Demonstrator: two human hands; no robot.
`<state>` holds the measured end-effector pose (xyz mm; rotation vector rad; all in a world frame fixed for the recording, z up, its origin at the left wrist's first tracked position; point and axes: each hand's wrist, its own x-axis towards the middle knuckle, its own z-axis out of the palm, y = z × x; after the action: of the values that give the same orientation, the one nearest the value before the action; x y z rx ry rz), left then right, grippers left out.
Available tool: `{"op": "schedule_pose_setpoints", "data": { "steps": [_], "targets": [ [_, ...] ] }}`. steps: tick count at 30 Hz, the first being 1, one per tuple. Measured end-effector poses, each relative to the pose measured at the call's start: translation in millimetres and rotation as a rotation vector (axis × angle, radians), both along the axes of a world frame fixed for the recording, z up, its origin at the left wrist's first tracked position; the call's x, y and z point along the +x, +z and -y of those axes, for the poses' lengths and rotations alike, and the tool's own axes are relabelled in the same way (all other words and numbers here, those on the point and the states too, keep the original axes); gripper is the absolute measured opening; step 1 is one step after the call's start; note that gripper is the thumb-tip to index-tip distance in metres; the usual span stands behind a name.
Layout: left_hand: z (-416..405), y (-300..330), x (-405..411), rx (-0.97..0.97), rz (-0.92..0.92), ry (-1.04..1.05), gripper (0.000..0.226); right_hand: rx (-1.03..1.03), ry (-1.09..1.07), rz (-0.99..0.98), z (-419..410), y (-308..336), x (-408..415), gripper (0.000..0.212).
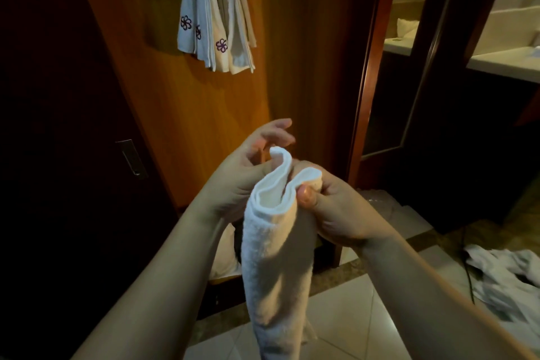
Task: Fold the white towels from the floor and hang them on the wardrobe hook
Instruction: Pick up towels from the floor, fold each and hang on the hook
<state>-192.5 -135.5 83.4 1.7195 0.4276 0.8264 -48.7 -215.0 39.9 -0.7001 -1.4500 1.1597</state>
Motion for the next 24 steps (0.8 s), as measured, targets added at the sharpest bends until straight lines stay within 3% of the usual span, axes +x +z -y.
{"op": "schedule_pose_setpoints", "data": {
  "steps": [1,2,6,8,9,11,13,16,24],
  "targets": [
    [-3,-1,0,-0.006,0.014,0.027,0.083,-0.001,-0.039,-0.008,-1,1,0,0.036],
    [-5,-2,1,-0.041,0.017,0.078,0.086,0.007,-0.096,-0.038,-1,4,-2,0.035],
    [-6,-12,-8,-0.02,0.045,0.237,0.044,0.081,-0.256,-0.073,-10,5,0,0.041],
    [-3,-8,-20,0.104,0.176,0.275,0.03,0.086,-0.314,-0.048,-14,7,2,0.039],
    [1,-2,-26,0.244,0.185,0.258,0.033,0.07,-0.337,-0.021,-16,9,4,0.034],
    [8,8,-38,0.486,0.052,0.178,0.043,0.065,-0.395,0.02,-19,12,6,0.022],
    [8,15,-46,0.604,-0.188,0.151,0.037,0.073,-0.435,0.048,-20,15,8,0.021],
    [4,21,-49,0.77,-0.438,0.265,0.028,0.079,-0.45,0.1,-20,19,9,0.015],
    [-3,25,-44,0.692,-0.525,0.241,0.021,0.126,-0.48,0.186,-24,18,22,0.014]
  ]
}}
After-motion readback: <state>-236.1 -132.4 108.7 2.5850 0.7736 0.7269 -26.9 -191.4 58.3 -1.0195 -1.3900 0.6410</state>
